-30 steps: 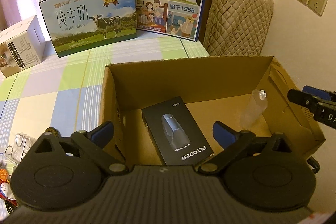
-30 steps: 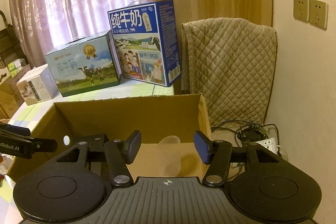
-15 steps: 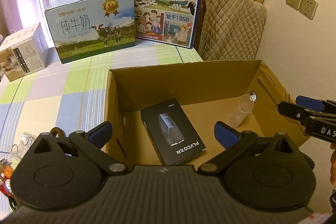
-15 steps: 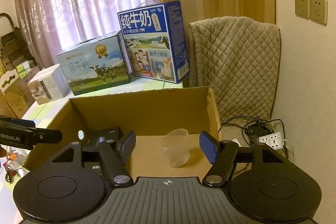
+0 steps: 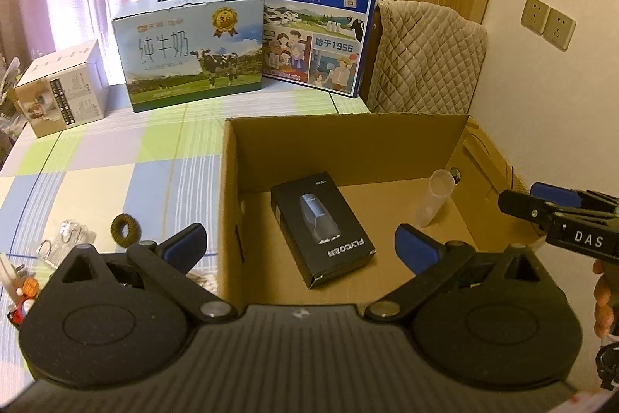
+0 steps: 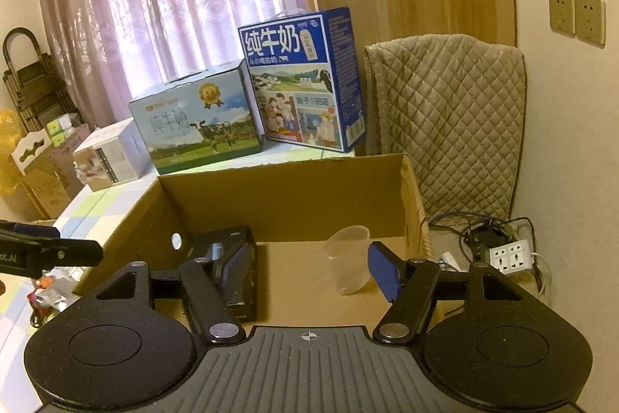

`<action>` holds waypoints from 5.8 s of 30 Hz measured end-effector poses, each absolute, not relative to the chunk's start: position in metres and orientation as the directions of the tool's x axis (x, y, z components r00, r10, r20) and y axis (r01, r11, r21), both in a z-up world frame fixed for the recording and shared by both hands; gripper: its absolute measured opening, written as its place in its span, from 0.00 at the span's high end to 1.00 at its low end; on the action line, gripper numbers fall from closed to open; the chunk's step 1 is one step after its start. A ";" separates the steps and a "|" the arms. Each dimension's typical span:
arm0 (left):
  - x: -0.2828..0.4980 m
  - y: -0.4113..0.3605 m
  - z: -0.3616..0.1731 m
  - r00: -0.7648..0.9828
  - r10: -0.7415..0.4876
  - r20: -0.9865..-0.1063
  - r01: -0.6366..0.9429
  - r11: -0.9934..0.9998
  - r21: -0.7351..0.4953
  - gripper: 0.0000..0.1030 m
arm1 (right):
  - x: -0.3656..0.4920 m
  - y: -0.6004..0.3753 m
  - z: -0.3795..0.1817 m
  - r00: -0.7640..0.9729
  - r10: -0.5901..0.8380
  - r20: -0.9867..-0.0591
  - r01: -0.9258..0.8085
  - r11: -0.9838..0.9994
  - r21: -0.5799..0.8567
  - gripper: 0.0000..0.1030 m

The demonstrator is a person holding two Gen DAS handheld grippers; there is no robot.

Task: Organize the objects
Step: 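Open the right tool to drop the clear cup into the cardboard box, then withdraw both tools from the cardboard box back over the table, then grasp the black USB cable with the left tool while the right tool grasps the silver foil bag, then lift the cable and foil bag and carry both toward the cardboard box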

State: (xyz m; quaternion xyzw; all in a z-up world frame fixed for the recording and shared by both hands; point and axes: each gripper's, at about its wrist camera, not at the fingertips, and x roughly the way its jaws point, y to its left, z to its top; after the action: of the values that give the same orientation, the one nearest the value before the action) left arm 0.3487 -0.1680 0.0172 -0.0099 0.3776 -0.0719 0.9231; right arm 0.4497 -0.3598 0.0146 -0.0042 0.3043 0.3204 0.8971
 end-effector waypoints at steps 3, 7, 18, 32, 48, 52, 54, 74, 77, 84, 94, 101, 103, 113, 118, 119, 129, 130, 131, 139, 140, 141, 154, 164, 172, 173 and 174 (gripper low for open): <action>0.338 -0.159 0.020 0.708 -0.143 -0.691 0.119 0.989 -0.082 0.01 | 0.440 -0.357 0.017 0.604 0.582 -0.545 -0.581 0.789 0.198 0.37; 0.322 -0.145 0.022 0.713 -0.145 -0.686 0.114 0.989 -0.091 0.01 | 0.424 -0.348 0.017 0.588 0.591 -0.552 -0.590 0.780 0.207 0.37; 0.284 -0.078 0.023 0.705 -0.140 -0.695 0.090 0.990 -0.109 0.01 | 0.375 -0.298 0.013 0.523 0.630 -0.573 -0.633 0.738 0.233 0.37; 0.242 0.039 0.001 0.651 0.068 -0.756 -0.209 0.973 -0.092 0.01 | 0.328 -0.204 0.006 0.416 0.704 -0.576 -0.742 0.629 0.234 0.37; 0.232 0.108 -0.035 0.576 0.113 -0.809 -0.324 0.941 -0.099 0.01 | 0.302 -0.129 -0.020 0.334 0.708 -0.622 -0.801 0.561 0.209 0.37; 0.236 0.117 -0.046 0.558 0.109 -0.823 -0.332 0.938 -0.101 0.01 | 0.298 -0.112 -0.029 0.318 0.701 -0.639 -0.814 0.548 0.196 0.37; 0.239 0.120 -0.051 0.549 0.105 -0.829 -0.332 0.938 -0.101 0.01 | 0.297 -0.103 -0.035 0.310 0.694 -0.650 -0.821 0.540 0.184 0.37; 0.288 0.143 -0.115 0.480 0.142 -0.866 -0.339 0.940 -0.033 0.05 | 0.306 -0.049 -0.080 0.302 0.604 -0.737 -0.852 0.518 0.075 0.37; 0.288 0.151 -0.122 0.464 0.152 -0.873 -0.336 0.942 -0.014 0.10 | 0.308 -0.047 -0.083 0.297 0.597 -0.745 -0.850 0.521 0.078 0.37; 0.267 0.175 -0.121 0.467 0.146 -0.872 -0.342 0.939 -0.026 0.16 | 0.306 -0.037 -0.089 0.287 0.587 -0.757 -0.869 0.492 0.052 0.37; 0.248 0.194 -0.117 0.469 0.144 -0.871 -0.357 0.933 -0.039 0.18 | 0.286 -0.004 -0.118 0.320 0.558 -0.766 -0.932 0.329 -0.150 0.37; 0.254 0.190 -0.111 0.495 0.134 -0.859 -0.331 0.943 -0.044 0.18 | 0.280 0.004 -0.140 0.381 0.535 -0.754 -0.923 0.270 -0.275 0.60; 0.259 0.190 -0.112 0.495 0.137 -0.858 -0.327 0.944 -0.038 0.20 | 0.283 0.002 -0.136 0.364 0.531 -0.765 -0.927 0.283 -0.244 0.64; 0.288 0.199 -0.123 0.488 0.154 -0.859 -0.314 0.949 -0.008 0.33 | 0.299 -0.016 -0.106 0.203 0.502 -0.841 -0.876 0.477 0.074 0.70; 0.297 0.198 -0.126 0.499 0.166 -0.851 -0.288 0.957 0.018 0.43 | 0.310 -0.029 -0.098 0.133 0.519 -0.845 -0.787 0.573 0.228 0.73; 0.298 0.197 -0.126 0.503 0.162 -0.849 -0.283 0.959 0.015 0.46 | 0.313 -0.032 -0.097 0.120 0.527 -0.842 -0.765 0.590 0.260 0.73; 0.282 0.192 -0.121 0.502 0.097 -0.860 -0.224 0.974 -0.022 0.83 | 0.341 -0.077 -0.102 -0.024 0.626 -0.779 -0.422 0.700 0.576 0.77; 0.278 0.192 -0.121 0.499 0.092 -0.862 -0.226 0.974 -0.027 0.83 | 0.342 -0.082 -0.102 -0.018 0.630 -0.776 -0.397 0.708 0.584 0.77; 0.274 0.193 -0.120 0.495 0.087 -0.864 -0.229 0.973 -0.033 0.83 | 0.343 -0.087 -0.100 -0.002 0.627 -0.779 -0.392 0.716 0.578 0.77; 0.259 0.193 -0.118 0.484 0.075 -0.872 -0.247 0.968 -0.054 0.83 | 0.338 -0.079 -0.087 0.100 0.602 -0.792 -0.586 0.679 0.442 0.31; 0.259 0.192 -0.118 0.485 0.076 -0.872 -0.246 0.968 -0.053 0.83 | 0.337 -0.074 -0.088 0.096 0.600 -0.795 -0.613 0.664 0.427 0.31; 0.259 0.192 -0.118 0.485 0.076 -0.871 -0.246 0.968 -0.053 0.83 | 0.336 -0.070 -0.091 0.093 0.593 -0.800 -0.638 0.652 0.409 0.31; 0.256 0.190 -0.118 0.491 0.079 -0.868 -0.248 0.967 -0.053 0.80 | 0.303 -0.024 -0.123 0.182 0.477 -0.860 -0.862 0.498 0.094 0.48; 0.262 0.182 -0.118 0.480 0.109 -0.871 -0.245 0.969 -0.014 0.83 | 0.299 -0.015 -0.124 0.195 0.473 -0.859 -0.855 0.511 0.087 0.55; 0.259 0.179 -0.117 0.475 0.093 -0.875 -0.248 0.968 -0.032 0.83 | 0.294 -0.027 -0.121 0.179 0.479 -0.860 -0.841 0.528 0.119 0.56; 0.259 0.178 -0.117 0.474 0.089 -0.876 -0.248 0.968 -0.036 0.83 | 0.294 -0.028 -0.121 0.177 0.479 -0.860 -0.840 0.528 0.121 0.57; 0.258 0.178 -0.117 0.474 0.085 -0.876 -0.248 0.968 -0.040 0.83 | 0.293 -0.029 -0.121 0.176 0.478 -0.860 -0.840 0.528 0.122 0.57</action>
State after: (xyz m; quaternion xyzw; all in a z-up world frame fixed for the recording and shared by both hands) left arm 0.2579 0.1776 -0.1167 -0.0808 0.5035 0.0975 0.8547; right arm 0.2935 -0.0294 -0.1206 -0.1953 0.4632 0.4445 0.7414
